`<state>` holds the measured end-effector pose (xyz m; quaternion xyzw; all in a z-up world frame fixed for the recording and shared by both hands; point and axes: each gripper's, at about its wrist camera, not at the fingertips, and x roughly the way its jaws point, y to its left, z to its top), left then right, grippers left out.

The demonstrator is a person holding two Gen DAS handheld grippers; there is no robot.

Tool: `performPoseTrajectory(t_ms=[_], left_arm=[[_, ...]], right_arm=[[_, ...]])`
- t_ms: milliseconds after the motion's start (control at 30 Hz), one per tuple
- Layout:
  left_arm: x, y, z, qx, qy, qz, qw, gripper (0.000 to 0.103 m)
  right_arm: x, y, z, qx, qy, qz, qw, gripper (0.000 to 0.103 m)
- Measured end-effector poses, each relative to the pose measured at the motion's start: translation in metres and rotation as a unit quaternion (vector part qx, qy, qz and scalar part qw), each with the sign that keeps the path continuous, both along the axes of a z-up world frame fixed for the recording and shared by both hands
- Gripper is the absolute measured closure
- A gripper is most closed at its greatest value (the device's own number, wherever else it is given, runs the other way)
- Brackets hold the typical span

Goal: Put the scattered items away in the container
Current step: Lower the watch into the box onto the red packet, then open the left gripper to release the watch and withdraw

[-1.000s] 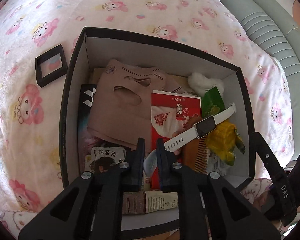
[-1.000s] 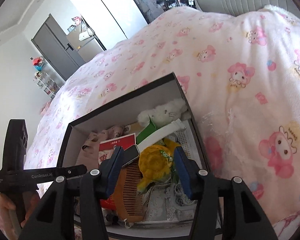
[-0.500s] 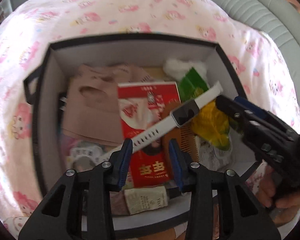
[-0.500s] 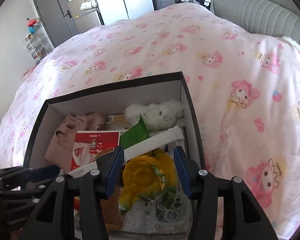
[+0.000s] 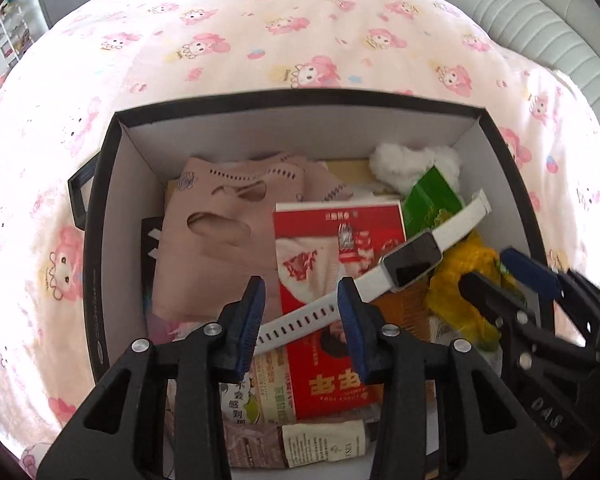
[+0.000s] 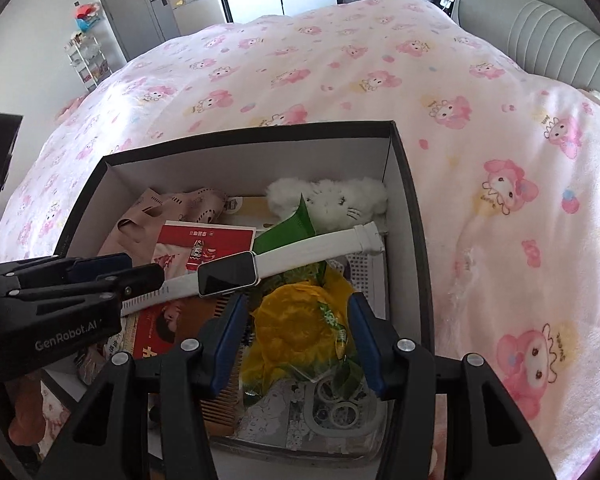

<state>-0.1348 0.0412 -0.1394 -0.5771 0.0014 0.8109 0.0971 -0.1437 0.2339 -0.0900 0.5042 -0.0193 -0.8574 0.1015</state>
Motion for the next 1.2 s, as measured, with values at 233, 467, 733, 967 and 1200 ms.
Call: performPoseTrajectory(t_ms=[233,467,733,967,1200], left_arm=[[0.012,0.009,-0.003,-0.024,-0.005,-0.057,0.9981,0.065],[-0.022,0.003,-0.003,-0.064,0.012,-0.022,0.9977,0.065],[-0.012,-0.004,0.003,0.014,-0.012,-0.029,0.9994,0.065],[-0.034,-0.003,-0.004,-0.043,0.007,-0.008,0.9990,0.063],[-0.040,-0.008,0.017,-0.028,0.025,-0.006,0.9993,0.063]], right_arm=[[-0.017,-0.012,-0.007,0.024,-0.021,0.008,0.999,0.055],[-0.039,-0.021,-0.013,0.023,-0.028,0.021,0.999,0.055],[-0.023,-0.009,0.010,-0.012,0.034,0.004,0.999,0.057],[-0.028,-0.021,-0.003,0.003,0.003,0.022,1.000,0.057],[-0.031,-0.013,-0.007,-0.017,-0.010,0.003,1.000,0.057]])
